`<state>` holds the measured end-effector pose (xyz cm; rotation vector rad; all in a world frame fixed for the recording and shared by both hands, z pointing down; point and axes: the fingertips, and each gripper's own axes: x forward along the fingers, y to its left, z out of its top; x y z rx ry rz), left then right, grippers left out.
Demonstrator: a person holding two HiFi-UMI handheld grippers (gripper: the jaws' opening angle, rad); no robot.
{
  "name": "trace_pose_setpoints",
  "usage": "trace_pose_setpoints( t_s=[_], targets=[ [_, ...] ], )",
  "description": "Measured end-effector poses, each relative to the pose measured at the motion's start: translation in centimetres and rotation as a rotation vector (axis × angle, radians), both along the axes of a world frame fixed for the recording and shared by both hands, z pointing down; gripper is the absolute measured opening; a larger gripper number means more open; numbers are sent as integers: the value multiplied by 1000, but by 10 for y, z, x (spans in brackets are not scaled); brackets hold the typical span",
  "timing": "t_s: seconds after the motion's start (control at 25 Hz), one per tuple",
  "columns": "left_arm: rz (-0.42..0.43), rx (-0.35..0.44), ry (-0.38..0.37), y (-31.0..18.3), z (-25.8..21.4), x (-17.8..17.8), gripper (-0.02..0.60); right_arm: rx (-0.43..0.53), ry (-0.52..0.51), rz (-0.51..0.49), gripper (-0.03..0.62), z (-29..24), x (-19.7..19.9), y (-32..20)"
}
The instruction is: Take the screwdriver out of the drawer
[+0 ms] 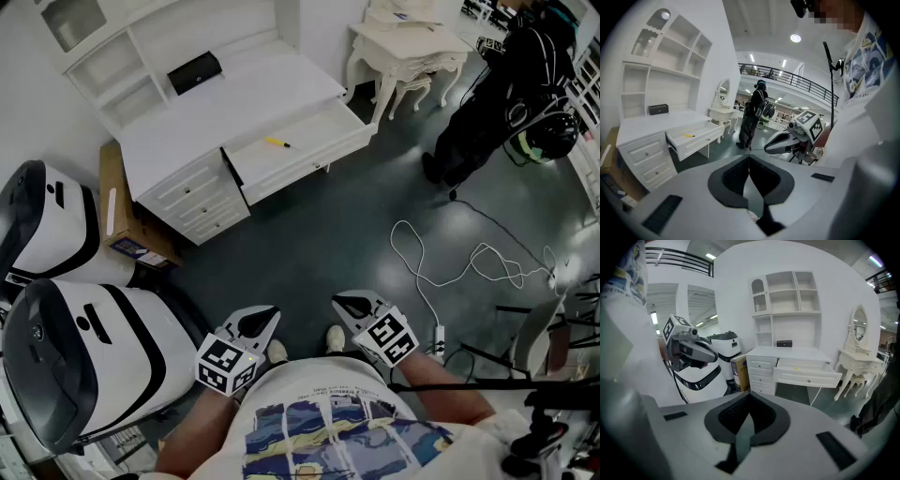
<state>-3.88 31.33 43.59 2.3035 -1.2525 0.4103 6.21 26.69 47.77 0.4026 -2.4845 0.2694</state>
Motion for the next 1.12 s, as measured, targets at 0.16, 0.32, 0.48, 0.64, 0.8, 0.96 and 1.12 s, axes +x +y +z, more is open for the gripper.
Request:
trace_pose_setpoints(
  t_s=[0.16,0.32,0.48,0.64,0.8,0.96,1.12],
  targets=[
    [-8,7,9,19,1,-34,14,9,8,-3,25,-1,-33,16],
    [6,16,26,32,4,-53,14,13,22,4,25,1,-56,29],
    [35,10,41,43,12,-68,14,6,33,33,25,4,-72,41],
    [55,-3,49,43,24,-77,14,-18,38,94,25,10,-72,47],
    [58,-7,69,26,32,-77,15,-18,45,159,26,13,-58,34],
    [81,-13,55,-9,37,-72,15,-37,25,182,28,19,-54,4],
    [81,-28,17,-66,38,-72,15,-49,-2,178,32,25,-57,-51]
  ],
)
